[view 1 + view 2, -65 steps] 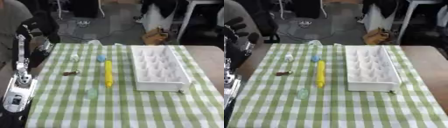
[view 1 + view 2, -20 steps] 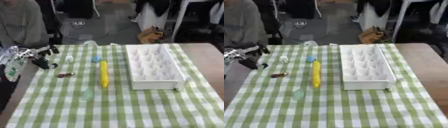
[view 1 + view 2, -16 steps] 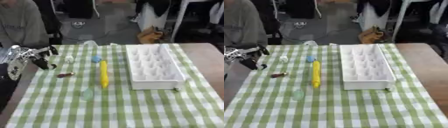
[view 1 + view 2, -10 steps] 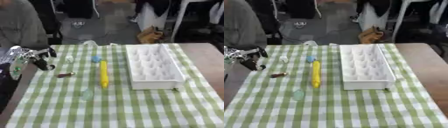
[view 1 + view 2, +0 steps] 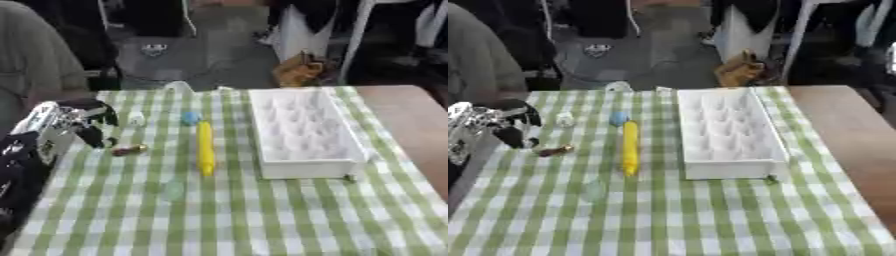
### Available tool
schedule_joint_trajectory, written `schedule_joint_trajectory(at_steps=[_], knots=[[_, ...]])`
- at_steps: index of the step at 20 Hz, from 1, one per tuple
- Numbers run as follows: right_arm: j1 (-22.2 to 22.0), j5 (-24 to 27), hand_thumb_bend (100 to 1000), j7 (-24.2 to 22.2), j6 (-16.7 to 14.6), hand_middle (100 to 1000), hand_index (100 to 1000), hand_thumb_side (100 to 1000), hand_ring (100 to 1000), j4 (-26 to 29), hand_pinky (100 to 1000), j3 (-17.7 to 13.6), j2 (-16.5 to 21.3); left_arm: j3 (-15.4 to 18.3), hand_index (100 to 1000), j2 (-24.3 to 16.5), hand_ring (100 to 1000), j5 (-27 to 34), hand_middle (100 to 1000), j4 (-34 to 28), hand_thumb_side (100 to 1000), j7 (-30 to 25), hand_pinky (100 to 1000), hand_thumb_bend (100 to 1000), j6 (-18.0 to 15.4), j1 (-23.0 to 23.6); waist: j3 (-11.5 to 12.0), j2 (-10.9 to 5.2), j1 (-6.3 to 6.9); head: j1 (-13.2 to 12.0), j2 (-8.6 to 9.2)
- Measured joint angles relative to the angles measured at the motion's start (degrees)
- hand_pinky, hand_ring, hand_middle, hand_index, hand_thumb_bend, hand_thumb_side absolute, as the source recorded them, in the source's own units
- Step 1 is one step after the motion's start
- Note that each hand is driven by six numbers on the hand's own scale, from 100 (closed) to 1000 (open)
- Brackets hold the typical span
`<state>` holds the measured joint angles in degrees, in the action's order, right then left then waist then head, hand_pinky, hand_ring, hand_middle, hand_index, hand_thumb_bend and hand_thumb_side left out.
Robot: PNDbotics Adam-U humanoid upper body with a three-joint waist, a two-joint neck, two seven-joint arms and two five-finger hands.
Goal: Pick up objects on the table and place them in the box.
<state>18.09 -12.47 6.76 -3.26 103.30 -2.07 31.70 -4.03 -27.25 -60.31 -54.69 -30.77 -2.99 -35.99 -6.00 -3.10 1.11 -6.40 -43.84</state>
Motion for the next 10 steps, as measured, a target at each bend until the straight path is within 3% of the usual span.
schedule_joint_trajectory(at_steps=[4,10], knots=[[0.0,0.0,190,0.0,0.0,781,947,460,759,0.0,721,0.0,0.0,0.0,773,1.1,803,-2.1,714,1.8,114,3.2,765,308,-0.3,-0.6,0.0,0.0,0.0,0.1,0.0],[0.0,0.0,190,-0.2,0.0,781,947,460,759,0.0,721,0.0,0.0,0.1,768,2.5,797,-5.3,708,5.0,110,8.3,763,307,0.2,-1.5,-0.3,0.0,0.0,0.1,0.0]])
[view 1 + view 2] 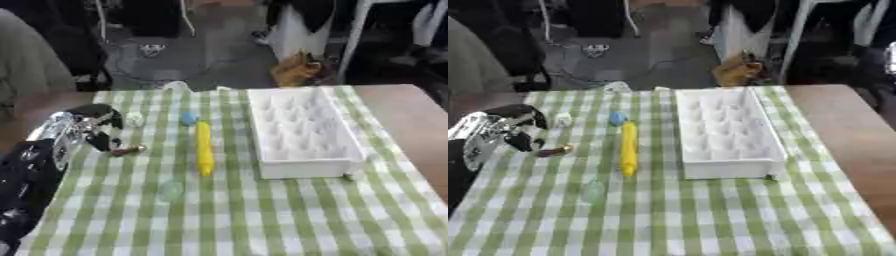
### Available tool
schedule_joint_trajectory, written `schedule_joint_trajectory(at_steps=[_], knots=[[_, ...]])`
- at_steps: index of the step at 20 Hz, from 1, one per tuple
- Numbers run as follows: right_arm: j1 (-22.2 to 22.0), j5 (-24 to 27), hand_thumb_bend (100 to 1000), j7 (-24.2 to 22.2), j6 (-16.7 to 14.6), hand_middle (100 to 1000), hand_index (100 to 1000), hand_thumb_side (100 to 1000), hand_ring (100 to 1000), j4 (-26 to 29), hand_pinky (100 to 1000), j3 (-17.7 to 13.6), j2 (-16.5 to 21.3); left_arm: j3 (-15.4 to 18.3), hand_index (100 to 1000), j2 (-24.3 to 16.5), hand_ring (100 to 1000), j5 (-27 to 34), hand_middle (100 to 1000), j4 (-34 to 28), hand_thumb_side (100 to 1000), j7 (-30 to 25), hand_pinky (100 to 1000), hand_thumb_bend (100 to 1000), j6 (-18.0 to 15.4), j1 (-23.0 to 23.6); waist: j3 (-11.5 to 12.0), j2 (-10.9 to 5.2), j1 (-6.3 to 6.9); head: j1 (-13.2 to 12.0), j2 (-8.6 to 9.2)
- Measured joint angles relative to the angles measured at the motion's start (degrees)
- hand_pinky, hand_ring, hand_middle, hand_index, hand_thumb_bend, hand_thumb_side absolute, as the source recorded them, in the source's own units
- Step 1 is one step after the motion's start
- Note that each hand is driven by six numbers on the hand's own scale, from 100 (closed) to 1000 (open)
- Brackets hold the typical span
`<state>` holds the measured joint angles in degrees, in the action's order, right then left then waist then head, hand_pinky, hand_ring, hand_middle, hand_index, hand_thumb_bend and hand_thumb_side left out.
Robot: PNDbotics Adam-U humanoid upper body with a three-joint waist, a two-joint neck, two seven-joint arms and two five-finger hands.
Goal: Pick up objects on the table and place them in the box.
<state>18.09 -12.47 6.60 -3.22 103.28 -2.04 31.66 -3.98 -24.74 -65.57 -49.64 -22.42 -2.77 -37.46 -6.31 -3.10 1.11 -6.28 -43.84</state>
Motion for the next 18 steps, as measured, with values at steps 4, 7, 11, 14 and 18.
schedule_joint_trajectory(at_steps=[4,7,11,14,18], knots=[[0.0,0.0,190,-0.1,0.0,781,947,460,759,0.0,721,0.0,-0.1,0.1,769,0.3,795,-1.1,707,1.8,111,1.7,762,306,0.1,-0.4,0.0,0.0,0.0,0.0,0.0],[0.0,0.0,190,-0.2,0.0,781,947,460,758,0.0,721,0.0,-0.1,0.5,769,1.1,795,-1.5,707,3.3,111,2.6,762,298,0.5,-0.7,-0.1,0.0,0.0,0.0,0.0],[0.0,0.0,189,-0.2,0.0,780,947,459,758,0.0,720,0.0,-0.1,0.9,769,1.9,797,-1.9,709,5.8,110,3.1,764,294,0.8,-1.2,-0.3,0.0,0.0,-0.1,0.0],[0.0,0.0,190,-0.2,0.0,780,947,459,758,0.0,720,0.0,-0.1,1.2,770,2.2,799,-2.1,712,7.2,110,3.0,766,295,1.0,-1.6,-0.4,0.0,0.0,-0.2,0.0],[0.0,0.0,190,-0.3,0.0,780,947,459,758,0.0,720,0.1,-0.1,1.4,776,2.2,804,-2.6,718,8.3,119,2.6,771,306,1.2,-2.0,-0.4,0.0,0.0,-0.3,0.0]])
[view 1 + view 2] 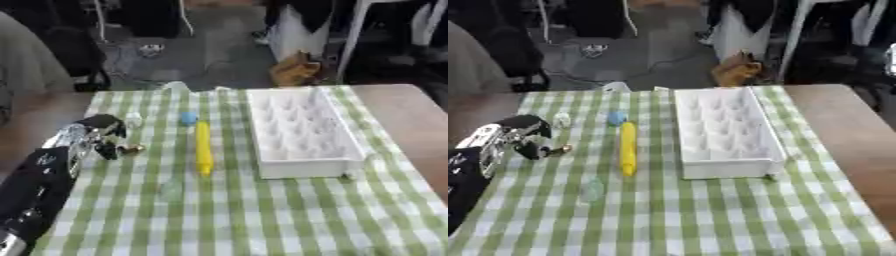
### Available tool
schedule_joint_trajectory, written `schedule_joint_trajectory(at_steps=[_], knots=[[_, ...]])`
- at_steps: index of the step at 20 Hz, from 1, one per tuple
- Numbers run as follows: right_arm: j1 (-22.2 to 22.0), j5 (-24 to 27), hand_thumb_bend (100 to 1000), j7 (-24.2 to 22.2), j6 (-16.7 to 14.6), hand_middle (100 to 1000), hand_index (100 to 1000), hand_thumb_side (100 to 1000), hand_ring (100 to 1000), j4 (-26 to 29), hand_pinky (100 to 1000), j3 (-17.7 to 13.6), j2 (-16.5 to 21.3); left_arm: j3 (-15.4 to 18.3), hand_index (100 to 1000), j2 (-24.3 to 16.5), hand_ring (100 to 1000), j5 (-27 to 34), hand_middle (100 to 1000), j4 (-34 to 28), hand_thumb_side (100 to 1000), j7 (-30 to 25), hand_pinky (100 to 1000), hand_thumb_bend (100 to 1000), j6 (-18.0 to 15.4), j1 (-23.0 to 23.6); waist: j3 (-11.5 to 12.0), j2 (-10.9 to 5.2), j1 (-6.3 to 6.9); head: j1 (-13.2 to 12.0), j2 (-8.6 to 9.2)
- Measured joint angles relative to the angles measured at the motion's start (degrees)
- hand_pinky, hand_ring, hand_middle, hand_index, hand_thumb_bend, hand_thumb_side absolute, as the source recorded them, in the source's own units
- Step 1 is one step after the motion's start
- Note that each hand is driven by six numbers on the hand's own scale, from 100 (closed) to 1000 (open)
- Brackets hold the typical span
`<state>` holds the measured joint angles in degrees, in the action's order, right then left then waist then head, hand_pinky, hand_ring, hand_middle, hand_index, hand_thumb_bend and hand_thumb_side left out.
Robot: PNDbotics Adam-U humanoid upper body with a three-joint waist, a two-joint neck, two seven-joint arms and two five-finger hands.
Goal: Pick up objects on the table and place them in the box.
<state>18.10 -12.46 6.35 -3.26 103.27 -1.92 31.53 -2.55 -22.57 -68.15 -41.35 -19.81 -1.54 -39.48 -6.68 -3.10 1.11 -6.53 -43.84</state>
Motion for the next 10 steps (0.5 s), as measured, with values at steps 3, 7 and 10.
schedule_joint_trajectory(at_steps=[3,7,10], knots=[[0.0,0.0,189,0.0,0.0,780,947,459,758,0.0,720,0.2,0.0,0.0,776,0.0,804,-0.1,717,0.4,127,-0.8,772,314,0.0,-0.5,0.0,0.0,0.0,0.0,0.0],[0.0,0.0,189,0.0,0.0,780,948,458,761,0.0,720,0.2,0.0,0.3,772,0.1,804,-0.2,711,0.7,129,-1.7,772,320,-0.2,-0.6,-0.1,0.0,0.0,0.0,0.0],[0.0,0.0,188,0.0,0.0,780,948,459,761,0.0,720,0.2,0.0,0.3,772,0.4,805,-0.5,712,0.7,137,-2.4,773,325,-0.6,-0.9,-0.1,0.0,0.0,0.0,0.0]])
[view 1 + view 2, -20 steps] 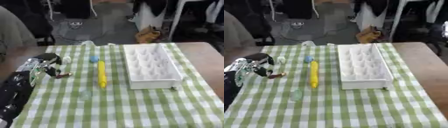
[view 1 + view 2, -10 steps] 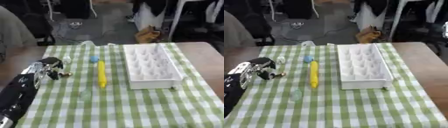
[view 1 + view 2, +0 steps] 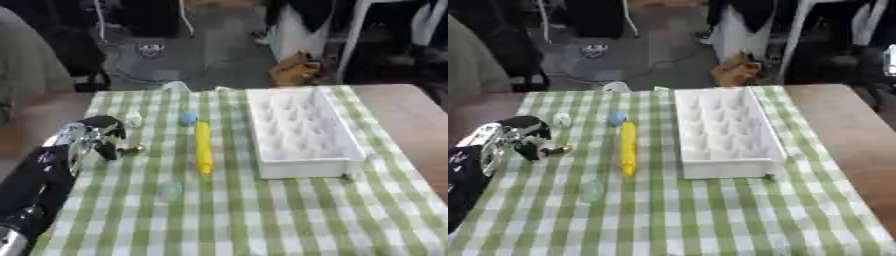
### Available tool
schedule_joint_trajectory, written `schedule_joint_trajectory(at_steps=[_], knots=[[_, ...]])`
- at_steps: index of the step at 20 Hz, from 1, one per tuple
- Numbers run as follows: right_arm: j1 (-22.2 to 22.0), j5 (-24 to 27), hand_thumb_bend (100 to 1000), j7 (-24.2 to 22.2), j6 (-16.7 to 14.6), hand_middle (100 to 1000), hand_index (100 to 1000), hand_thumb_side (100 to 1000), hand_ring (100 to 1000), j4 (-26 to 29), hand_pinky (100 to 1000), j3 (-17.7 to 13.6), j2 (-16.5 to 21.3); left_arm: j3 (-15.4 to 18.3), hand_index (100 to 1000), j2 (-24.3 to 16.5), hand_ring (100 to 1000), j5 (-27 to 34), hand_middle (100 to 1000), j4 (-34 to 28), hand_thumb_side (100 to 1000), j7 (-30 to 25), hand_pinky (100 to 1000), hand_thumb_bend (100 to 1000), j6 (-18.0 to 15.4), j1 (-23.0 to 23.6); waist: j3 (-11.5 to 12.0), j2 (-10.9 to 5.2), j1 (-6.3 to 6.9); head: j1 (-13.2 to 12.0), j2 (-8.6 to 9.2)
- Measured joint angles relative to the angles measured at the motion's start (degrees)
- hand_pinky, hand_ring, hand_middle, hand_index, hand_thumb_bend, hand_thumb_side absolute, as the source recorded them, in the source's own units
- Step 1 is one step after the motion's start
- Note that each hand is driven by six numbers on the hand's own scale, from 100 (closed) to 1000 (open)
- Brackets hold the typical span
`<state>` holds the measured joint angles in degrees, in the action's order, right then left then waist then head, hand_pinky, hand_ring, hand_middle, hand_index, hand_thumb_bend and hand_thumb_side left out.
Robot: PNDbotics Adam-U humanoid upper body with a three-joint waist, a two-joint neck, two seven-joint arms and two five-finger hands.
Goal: Pick up objects on the table and place them in the box.
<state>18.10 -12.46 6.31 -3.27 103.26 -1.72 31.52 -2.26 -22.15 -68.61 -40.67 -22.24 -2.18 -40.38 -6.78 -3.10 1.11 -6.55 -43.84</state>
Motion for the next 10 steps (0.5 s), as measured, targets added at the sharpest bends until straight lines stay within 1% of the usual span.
schedule_joint_trajectory(at_steps=[10], knots=[[0.0,0.0,187,-0.1,0.0,779,948,459,761,0.0,720,0.0,0.0,0.0,776,0.5,804,-0.1,717,0.4,155,-1.4,770,335,-0.6,-0.1,0.0,0.0,0.0,0.0,0.0]])
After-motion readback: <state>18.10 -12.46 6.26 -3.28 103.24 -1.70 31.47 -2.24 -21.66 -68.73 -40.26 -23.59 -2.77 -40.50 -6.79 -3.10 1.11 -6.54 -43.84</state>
